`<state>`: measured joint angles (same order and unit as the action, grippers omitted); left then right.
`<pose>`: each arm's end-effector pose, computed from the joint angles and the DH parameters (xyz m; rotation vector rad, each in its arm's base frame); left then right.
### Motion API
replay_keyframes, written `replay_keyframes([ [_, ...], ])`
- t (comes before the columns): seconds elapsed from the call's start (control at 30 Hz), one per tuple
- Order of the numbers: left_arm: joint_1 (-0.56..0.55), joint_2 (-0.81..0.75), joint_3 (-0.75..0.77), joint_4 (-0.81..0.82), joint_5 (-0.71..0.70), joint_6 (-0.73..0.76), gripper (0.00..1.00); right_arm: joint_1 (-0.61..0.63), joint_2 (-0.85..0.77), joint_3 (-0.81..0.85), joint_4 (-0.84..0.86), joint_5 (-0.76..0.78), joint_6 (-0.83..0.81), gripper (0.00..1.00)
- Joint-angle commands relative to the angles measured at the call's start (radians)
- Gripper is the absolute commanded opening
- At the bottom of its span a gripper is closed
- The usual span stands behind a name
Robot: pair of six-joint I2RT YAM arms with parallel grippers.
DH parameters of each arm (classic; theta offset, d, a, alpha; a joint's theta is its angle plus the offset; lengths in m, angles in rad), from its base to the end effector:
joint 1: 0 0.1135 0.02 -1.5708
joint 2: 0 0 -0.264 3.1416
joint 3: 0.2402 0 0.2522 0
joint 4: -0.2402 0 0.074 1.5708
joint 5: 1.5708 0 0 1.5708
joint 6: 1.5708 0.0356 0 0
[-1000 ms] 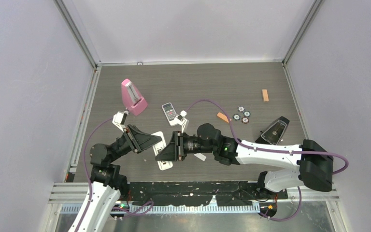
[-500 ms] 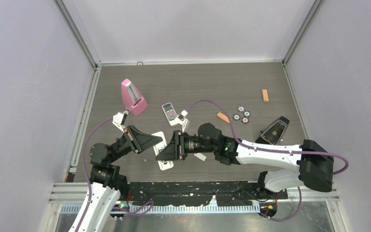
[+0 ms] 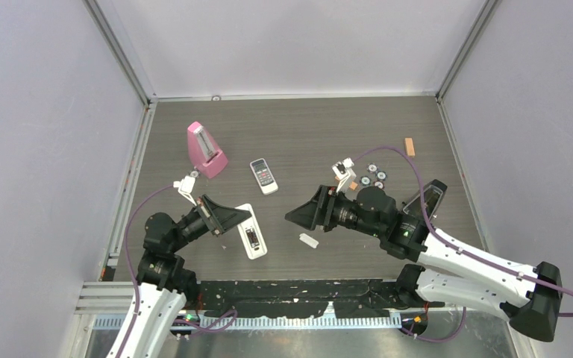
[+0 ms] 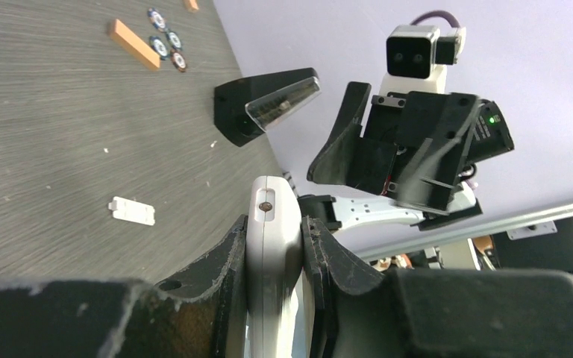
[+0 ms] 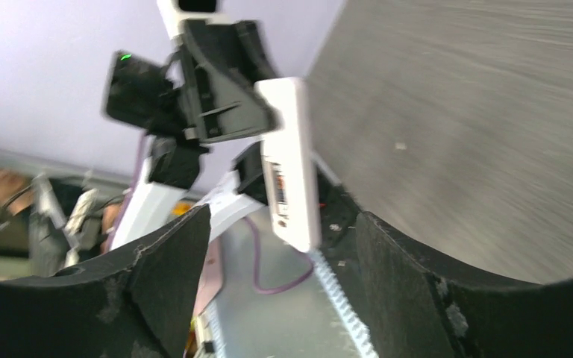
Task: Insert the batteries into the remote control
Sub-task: Pick up the battery cover at the center of the board.
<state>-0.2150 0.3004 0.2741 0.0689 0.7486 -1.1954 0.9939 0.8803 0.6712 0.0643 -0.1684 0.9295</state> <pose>0.1065 -0.0481 0.2494 -0.1823 1.7955 -1.6290 0.1106 0.1808 0.3091 -0.2082 1.9746 1.5002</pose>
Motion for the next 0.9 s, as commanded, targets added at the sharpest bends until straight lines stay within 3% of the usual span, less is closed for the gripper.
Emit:
replay_keyframes([
  [0.0, 0.002, -0.01, 0.036, -0.048, -0.066, 0.072, 0.0, -0.01, 0.032, 0.045, -0.376, 0.277, -0.025, 0.66],
  [0.2, 0.002, -0.015, -0.007, -0.029, -0.11, 0.067, 0.0, -0.008, 0.243, 0.083, -0.458, 0.408, 0.085, 0.56],
  [0.57, 0.001, -0.07, -0.096, -0.009, -0.242, 0.002, 0.0, 0.073, 0.67, 0.351, -0.601, 0.544, 0.04, 0.53],
  [0.87, 0.001, -0.037, -0.096, 0.007, -0.247, 0.02, 0.0, 0.107, 0.757, 0.379, -0.649, 0.552, 0.197, 0.37],
])
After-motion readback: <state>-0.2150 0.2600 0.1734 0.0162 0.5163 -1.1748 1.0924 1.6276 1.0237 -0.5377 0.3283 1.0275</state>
